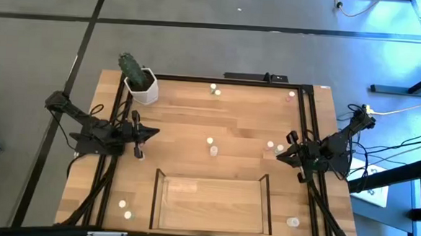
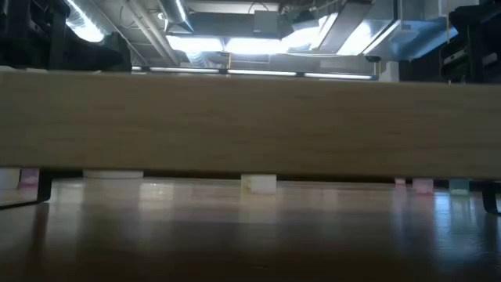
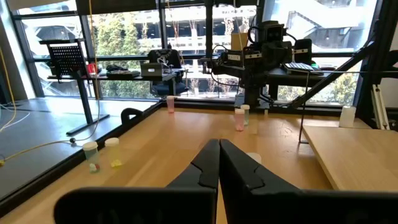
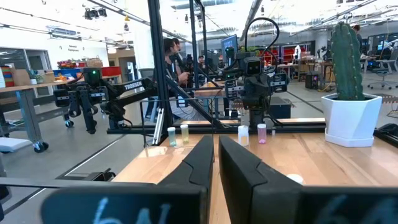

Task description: Pick and place medicine bottles onto shelf by color

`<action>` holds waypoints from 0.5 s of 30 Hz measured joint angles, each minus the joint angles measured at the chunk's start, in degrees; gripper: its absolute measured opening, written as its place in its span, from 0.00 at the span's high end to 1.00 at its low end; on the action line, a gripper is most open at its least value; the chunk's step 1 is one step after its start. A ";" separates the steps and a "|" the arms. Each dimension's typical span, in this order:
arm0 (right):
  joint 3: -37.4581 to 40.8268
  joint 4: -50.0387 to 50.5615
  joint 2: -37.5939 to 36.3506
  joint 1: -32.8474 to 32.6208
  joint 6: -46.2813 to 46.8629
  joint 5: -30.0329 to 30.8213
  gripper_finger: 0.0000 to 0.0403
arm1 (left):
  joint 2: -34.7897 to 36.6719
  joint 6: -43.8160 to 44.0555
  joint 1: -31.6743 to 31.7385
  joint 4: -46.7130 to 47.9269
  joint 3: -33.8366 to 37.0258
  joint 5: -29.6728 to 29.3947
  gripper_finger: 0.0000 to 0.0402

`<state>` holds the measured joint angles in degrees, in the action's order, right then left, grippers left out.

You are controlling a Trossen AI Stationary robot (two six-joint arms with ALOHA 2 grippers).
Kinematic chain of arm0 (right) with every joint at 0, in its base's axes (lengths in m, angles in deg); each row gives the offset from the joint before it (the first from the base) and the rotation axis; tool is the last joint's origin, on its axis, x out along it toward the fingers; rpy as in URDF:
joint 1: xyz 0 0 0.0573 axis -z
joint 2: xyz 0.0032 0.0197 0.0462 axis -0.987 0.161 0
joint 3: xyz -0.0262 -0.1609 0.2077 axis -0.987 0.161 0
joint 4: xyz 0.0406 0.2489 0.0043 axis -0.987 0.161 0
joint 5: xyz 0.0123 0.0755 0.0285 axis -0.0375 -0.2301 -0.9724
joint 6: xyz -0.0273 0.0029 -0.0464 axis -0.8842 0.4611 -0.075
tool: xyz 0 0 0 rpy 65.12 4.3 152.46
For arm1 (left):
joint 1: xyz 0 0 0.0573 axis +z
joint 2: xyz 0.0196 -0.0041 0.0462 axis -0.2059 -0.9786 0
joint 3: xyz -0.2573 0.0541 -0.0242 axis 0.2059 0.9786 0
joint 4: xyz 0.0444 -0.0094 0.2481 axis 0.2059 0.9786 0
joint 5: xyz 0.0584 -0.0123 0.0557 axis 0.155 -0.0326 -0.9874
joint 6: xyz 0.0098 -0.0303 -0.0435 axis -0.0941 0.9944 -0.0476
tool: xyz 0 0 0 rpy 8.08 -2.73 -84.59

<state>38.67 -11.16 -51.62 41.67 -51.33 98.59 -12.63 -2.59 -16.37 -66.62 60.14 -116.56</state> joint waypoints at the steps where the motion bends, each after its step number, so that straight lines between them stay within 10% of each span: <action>1: -0.02 0.01 -0.01 0.02 0.00 0.00 0.93 | 0.00 0.00 -0.01 0.00 0.00 0.00 1.00; 15: 0.01 0.01 0.00 0.15 -10.29 0.04 0.93 | 0.00 0.00 -0.02 0.00 0.00 0.00 1.00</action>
<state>38.67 -11.15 -51.62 41.82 -61.62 98.63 -12.63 -2.59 -16.39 -66.62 60.14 -116.56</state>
